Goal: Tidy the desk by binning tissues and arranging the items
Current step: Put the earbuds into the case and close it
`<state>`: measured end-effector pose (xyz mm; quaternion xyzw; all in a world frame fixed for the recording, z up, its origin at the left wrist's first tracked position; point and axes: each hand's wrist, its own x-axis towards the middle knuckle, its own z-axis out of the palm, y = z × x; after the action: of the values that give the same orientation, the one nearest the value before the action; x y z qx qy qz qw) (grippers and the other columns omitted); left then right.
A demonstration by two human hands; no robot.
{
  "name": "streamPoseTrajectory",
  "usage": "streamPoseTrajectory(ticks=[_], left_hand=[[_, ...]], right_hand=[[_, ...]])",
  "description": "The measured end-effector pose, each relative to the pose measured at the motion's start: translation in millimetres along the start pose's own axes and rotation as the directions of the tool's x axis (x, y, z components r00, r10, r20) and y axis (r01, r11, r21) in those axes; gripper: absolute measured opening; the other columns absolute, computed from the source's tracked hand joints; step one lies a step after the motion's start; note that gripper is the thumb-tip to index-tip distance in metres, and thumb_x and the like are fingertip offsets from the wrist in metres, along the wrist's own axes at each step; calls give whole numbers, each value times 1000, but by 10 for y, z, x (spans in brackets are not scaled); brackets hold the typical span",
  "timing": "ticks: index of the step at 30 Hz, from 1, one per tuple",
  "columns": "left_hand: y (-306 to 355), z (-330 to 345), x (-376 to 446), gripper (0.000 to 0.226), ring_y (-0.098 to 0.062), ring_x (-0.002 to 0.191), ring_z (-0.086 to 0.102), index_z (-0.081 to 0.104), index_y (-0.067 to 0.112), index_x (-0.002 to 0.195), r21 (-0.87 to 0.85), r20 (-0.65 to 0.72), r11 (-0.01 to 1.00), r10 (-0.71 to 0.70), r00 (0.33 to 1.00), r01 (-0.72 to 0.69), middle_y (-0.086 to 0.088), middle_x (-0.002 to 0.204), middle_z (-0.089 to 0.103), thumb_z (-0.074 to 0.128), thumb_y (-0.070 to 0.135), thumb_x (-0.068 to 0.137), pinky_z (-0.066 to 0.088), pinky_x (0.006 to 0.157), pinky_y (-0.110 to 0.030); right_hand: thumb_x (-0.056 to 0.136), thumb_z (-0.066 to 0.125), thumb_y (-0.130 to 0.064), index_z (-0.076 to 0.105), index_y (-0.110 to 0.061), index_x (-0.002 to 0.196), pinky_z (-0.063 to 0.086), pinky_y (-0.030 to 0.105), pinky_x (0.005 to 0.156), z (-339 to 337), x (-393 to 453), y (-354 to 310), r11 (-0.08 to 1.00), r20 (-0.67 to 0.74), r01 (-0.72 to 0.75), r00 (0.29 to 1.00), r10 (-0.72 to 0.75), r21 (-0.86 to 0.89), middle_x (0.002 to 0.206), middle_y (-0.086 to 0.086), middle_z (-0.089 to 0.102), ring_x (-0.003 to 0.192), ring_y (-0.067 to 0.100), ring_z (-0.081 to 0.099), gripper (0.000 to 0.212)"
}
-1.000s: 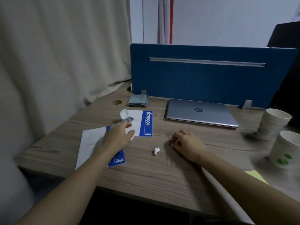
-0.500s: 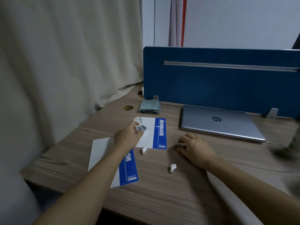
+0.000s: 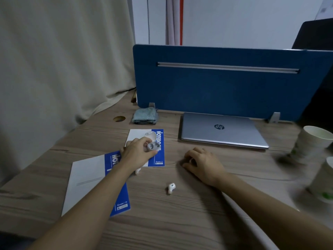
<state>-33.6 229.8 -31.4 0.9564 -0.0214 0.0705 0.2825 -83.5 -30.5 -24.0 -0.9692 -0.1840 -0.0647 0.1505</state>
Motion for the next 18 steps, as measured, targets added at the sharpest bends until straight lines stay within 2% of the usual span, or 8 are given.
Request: streamPoseTrajectory(ticks=[4,8,13,18], left_hand=[[29,-44,-49,36,-20,113,50,54,44,99,-16,32,1000,-5,999,6,17,102,60,66,68,75,27,90,-42],[39,-161,-140,37,-15,105,54,55,41,96,-32,17,999,21,1000,-20,19,98,64,67,68,73,26,90,-40],[16,-327,-307,36,-13,101,60,56,39,101,-62,46,996,63,997,-60,17,99,67,69,62,76,39,99,-46],[59,-326,-459,35,-16,107,59,58,38,107,-70,64,991,116,991,-111,14,107,64,72,53,79,41,100,-49]], right_hand=[[90,52,-52,61,-28,104,51,35,78,-35,-34,-170,985,52,72,995,-81,157,101,-5,60,88,14,58,29],[85,55,-57,61,-28,92,50,31,69,-40,-77,-414,973,140,101,981,-132,208,89,-8,64,77,10,59,30],[81,66,-52,61,-25,94,48,29,71,-99,-141,-588,970,242,146,951,-192,196,92,-6,63,81,13,58,31],[76,72,-32,65,-18,88,51,33,76,-138,-233,-690,967,236,158,950,-205,201,95,1,67,83,18,60,20]])
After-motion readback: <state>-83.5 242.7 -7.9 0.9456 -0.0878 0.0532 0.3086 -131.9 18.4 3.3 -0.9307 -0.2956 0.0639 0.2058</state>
